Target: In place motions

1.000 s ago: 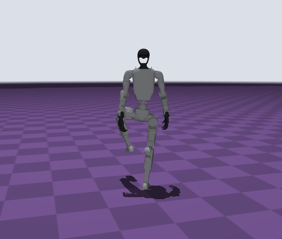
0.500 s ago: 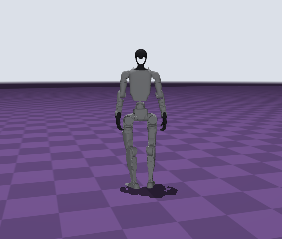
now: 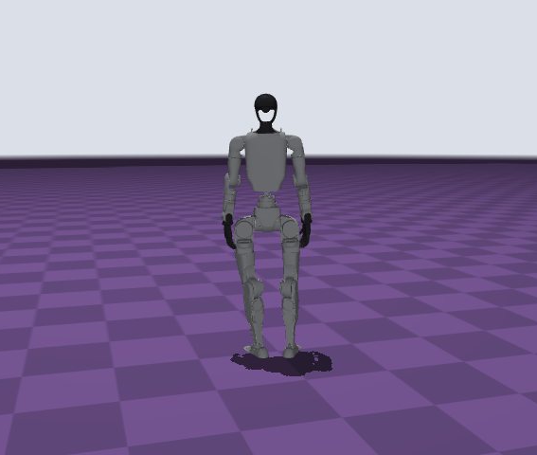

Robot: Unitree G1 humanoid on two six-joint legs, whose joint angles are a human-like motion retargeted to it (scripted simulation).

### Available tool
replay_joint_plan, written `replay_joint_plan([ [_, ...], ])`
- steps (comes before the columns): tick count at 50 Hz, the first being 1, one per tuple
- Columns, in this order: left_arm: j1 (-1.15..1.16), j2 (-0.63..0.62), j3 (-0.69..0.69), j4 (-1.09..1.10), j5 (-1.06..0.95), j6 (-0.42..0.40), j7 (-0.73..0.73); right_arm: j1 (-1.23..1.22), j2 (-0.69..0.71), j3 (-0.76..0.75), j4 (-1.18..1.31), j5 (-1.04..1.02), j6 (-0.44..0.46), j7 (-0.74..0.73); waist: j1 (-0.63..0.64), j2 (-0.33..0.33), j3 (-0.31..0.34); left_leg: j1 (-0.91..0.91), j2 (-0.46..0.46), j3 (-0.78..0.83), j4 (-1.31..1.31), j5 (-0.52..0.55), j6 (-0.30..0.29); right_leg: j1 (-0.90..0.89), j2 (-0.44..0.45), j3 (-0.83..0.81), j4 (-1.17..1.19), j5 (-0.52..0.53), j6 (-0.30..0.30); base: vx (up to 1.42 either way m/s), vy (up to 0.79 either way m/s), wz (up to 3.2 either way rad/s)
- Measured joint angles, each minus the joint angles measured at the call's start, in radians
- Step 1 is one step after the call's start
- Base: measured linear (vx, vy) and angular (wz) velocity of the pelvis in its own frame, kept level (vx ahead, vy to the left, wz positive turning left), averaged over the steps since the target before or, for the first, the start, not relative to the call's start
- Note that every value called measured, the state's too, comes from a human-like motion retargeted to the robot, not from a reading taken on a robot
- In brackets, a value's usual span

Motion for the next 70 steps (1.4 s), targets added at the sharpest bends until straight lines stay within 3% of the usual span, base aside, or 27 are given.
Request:
replay_joint_plan([
  [27, 0.092, -0.009, -0.004, -0.047, 0.01, 0.001, -0.038, 0.03, -0.037, -0.045, 0.149, 0.032, 0.031, -0.019, -0.027, 0.018, 0.025, -0.008, 0.08, 0.003, 0.093, -0.019, -0.052, 0.02, 0.045, 0.005, -0.017, 0.001, -0.05, -0.04, -0.05, 0.01],
  [30, 0.099, -0.008, -0.009, -0.059, 0.014, -0.005, -0.038, 0.019, -0.037, -0.038, 0.148, 0.044, 0.029, -0.021, -0.028, -0.004, 0.039, -0.084, 0.106, 0.006, 0.248, 0.017, -0.049, 0.017, 0.018, 0.015, -0.01, -0.003, -0.049, -0.11, -0.06, 0.27],
  [33, 0.083, -0.006, -0.011, -0.059, 0.017, -0.01, -0.026, -0.004, -0.032, -0.029, 0.139, 0.056, 0.03, -0.02, -0.039, -0.042, 0.063, -0.264, 0.141, -0.044, 0.556, 0.195, -0.054, 0.014, -0.03, -0.018, -0.014, 0.001, -0.05, -0.21, -0.06, 0.7],
  [35, 0.077, -0.008, -0.009, -0.051, 0.008, -0.016, -0.022, -0.018, -0.032, -0.026, 0.129, 0.054, 0.03, -0.017, -0.029, -0.064, 0.092, -0.405, 0.146, -0.097, 0.786, 0.252, -0.015, 0.03, -0.051, -0.041, -0.021, 0.008, -0.053, -0.16, -0.03, 0.52],
  [38, 0.084, -0.017, 0.015, -0.018, -0.009, -0.014, -0.036, -0.04, -0.032, -0.03, 0.116, 0.034, 0.033, -0.018, -0.001, -0.074, 0.114, -0.564, 0.236, -0.075, 1.073, 0.177, 0.025, 0.034, -0.058, -0.06, -0.023, 0.016, -0.065, -0.05, 0.0, 0.15],
  [43, 0.144, -0.03, 0.044, 0.025, -0.028, -0.011, -0.049, -0.054, -0.021, -0.016, 0.065, 0.047, 0.024, -0.014, 0.03, -0.08, 0.121, -0.702, 0.239, -0.092, 1.231, 0.14, 0.014, 0.034, -0.063, -0.045, -0.022, 0.024, -0.081, 0.05, 0.02, -0.3],
  [48, 0.18, -0.028, 0.052, 0.057, -0.008, -0.001, -0.04, -0.052, -0.014, -0.007, 0.012, 0.033, 0.011, -0.008, 0.013, -0.06, 0.108, -0.617, 0.201, -0.106, 1.066, 0.14, -0.001, 0.05, -0.054, -0.039, -0.024, 0.014, -0.075, 0.09, 0.03, -0.06],
  [55, 0.179, -0.012, 0.059, 0.04, -0.02, 0.001, -0.024, 0.012, -0.021, -0.043, 0.046, -0.001, 0.011, -0.018, 0.008, -0.008, 0.053, -0.236, 0.068, -0.127, 0.441, 0.188, -0.061, 0.053, -0.001, -0.023, 0.035, -0.045, -0.052, 0.22, 0.02, -0.15],
  [58, 0.145, -0.008, 0.043, 0.005, -0.041, 0.0, -0.023, 0.042, -0.032, -0.078, 0.077, 0.007, 0.015, -0.021, -0.005, 0.02, 0.072, -0.065, 0.071, -0.01, 0.223, -0.024, 0.001, 0.034, 0.023, -0.017, 0.166, -0.083, -0.033, 0.22, 0.04, -0.06],
  [60, 0.117, -0.008, 0.025, -0.023, -0.051, 0.002, -0.027, 0.061, -0.044, -0.094, 0.096, 0.022, 0.022, -0.018, -0.055, 0.057, 0.082, -0.024, 0.091, -0.009, 0.136, -0.006, 0.009, -0.008, 0.027, -0.066, 0.3, -0.007, -0.007, 0.11, 0.07, 0.48],
  [63, 0.011, -0.002, 0.017, -0.055, -0.047, 0.006, -0.022, 0.049, -0.049, -0.119, 0.116, 0.07, 0.035, -0.018, -0.059, 0.08, 0.108, -0.092, 0.118, -0.055, 0.142, 0.02, 0.01, -0.24, -0.017, 0.025, 0.663, 0.177, 0.082, -0.24, 0.09, -0.19],
  [65, -0.033, 0.01, -0.021, -0.101, -0.059, -0.006, -0.019, 0.051, -0.051, -0.127, 0.127, 0.109, 0.022, -0.025, -0.057, 0.082, 0.13, -0.092, 0.127, -0.034, 0.12, 0.039, 0.013, -0.379, 0.005, 0.11, 0.867, 0.169, 0.091, -0.21, 0.06, -0.28],
  [68, -0.082, 0.053, -0.059, -0.15, -0.044, -0.001, -0.036, 0.043, -0.052, -0.108, 0.15, 0.089, 0.044, -0.005, -0.068, 0.082, 0.114, -0.125, 0.125, -0.026, 0.106, 0.047, 0.019, -0.551, -0.041, 0.115, 1.102, 0.094, 0.05, -0.11, 0.0, -0.41],
  [70, -0.082, 0.06, -0.052, -0.171, -0.003, -0.01, -0.016, 0.05, -0.05, -0.112, 0.163, 0.06, 0.051, -0.007, -0.084, 0.089, 0.099, -0.138, 0.132, -0.024, 0.099, 0.053, 0.02, -0.625, -0.003, 0.144, 1.168, 0.072, 0.059, 0.0, 0.0, 0.0],
])
